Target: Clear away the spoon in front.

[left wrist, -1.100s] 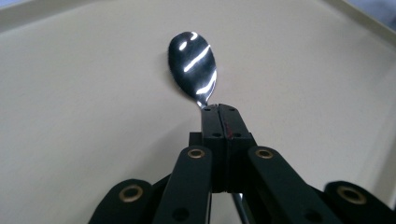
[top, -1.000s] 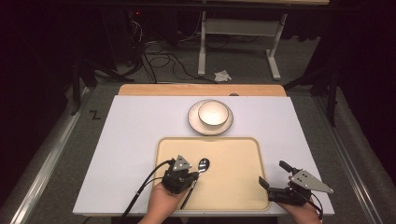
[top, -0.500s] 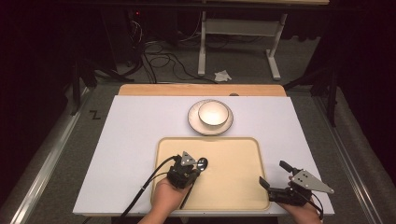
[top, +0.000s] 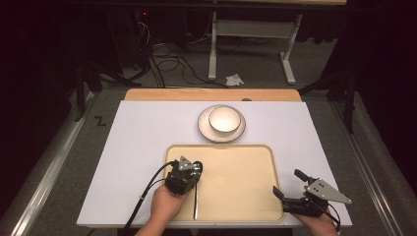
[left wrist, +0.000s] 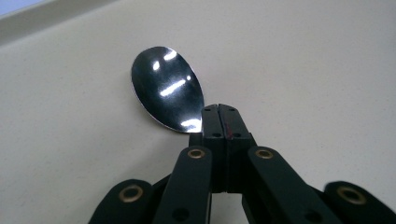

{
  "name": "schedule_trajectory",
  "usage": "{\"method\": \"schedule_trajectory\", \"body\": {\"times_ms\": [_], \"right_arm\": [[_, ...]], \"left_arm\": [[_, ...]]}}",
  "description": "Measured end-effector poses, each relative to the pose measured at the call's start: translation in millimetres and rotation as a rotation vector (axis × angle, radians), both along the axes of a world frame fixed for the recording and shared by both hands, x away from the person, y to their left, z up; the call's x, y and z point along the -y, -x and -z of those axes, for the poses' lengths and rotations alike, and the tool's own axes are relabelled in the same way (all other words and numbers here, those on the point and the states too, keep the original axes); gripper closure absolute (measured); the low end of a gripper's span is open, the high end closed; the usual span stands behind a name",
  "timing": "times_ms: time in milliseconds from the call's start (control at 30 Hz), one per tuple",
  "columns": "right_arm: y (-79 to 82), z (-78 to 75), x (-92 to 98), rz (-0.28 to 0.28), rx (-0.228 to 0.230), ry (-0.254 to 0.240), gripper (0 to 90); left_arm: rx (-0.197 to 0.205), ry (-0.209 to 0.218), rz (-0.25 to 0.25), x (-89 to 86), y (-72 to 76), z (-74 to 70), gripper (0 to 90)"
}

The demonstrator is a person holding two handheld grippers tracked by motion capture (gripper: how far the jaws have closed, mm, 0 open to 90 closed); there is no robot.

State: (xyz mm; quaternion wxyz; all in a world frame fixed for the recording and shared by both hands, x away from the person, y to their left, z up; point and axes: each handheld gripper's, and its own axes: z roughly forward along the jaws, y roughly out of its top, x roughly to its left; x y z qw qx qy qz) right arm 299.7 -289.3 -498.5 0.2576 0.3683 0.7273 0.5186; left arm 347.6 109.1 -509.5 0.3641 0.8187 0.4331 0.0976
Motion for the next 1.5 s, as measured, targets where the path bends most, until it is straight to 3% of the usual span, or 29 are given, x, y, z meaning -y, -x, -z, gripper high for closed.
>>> {"method": "schedule_trajectory", "body": {"times_ms": [367,900,1033,1167,1267,1433,1500], "right_arm": [[0.3,0.0,-0.4,0.001,-0.001,-0.001,2.6],[0.3,-0.1,0.1,0.005,0.001,0.001,2.6],[1.0,-0.4,-0.1,0.005,0.001,0.001,2.7],[1.0,-0.4,0.7,0.007,0.002,0.0,2.6],[0.9,-0.3,0.6,0.009,0.003,0.002,2.6],[1.4,-0.5,0.5,0.008,0.005,-0.001,2.6],[1.3,-0.5,0.8,0.009,0.002,-0.002,2.6]], "left_arm": [[0.004,0.015,-0.007,-0.9,-0.6,1.5,90.0],[0.055,0.066,-0.004,-6.9,4.7,-8.9,89.4],[0.08,0.1,0.004,-11.9,8.4,-13.4,73.2],[0.164,0.077,-0.018,-16.1,18.2,-19.0,43.5],[0.192,0.075,-0.03,-21.6,20.4,-22.8,22.9],[0.191,0.066,-0.042,-36.4,19.0,-27.1,1.4],[0.204,0.08,-0.036,-45.1,20.1,-28.8,0.0]]}}
